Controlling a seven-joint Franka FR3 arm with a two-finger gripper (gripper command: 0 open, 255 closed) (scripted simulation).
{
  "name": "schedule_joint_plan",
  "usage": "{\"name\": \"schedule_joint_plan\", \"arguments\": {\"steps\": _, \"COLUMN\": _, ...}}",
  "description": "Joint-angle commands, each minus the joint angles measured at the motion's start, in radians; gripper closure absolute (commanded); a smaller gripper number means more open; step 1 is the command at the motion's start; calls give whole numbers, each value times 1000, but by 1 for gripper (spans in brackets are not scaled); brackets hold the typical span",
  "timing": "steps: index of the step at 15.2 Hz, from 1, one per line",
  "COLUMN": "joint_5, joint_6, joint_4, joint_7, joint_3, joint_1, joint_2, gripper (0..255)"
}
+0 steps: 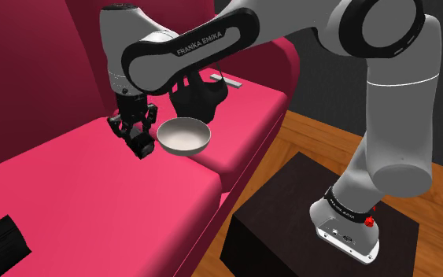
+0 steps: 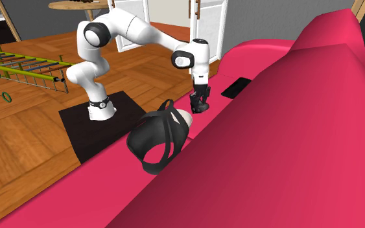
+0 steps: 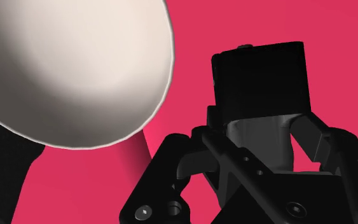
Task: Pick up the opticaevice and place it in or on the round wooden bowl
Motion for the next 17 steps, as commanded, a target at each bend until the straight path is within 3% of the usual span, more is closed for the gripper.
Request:
{"name": "schedule_joint_plan", "arguments": {"steps": 1, "joint_5": 6, "joint_6": -21, "joint_4": 10, "joint_7": -4, "joint_3": 3, "joint_1": -2, "joint_2": -12, "gripper": 255}}
{"name": "schedule_joint_plan", "arguments": {"steps": 11, "joint_5": 26, "joint_6": -136, "joint_4": 89, "joint_7": -18, "joint_3": 13, "joint_1": -4, "joint_2": -50, "gripper": 255}}
{"name": "schedule_joint_plan", "arguments": {"steps": 17, "joint_5": 102, "joint_6": -52, "joint_4": -156, "joint_7": -146, "joint_3": 3, "joint_1": -124, "joint_2": -226, "gripper": 255}}
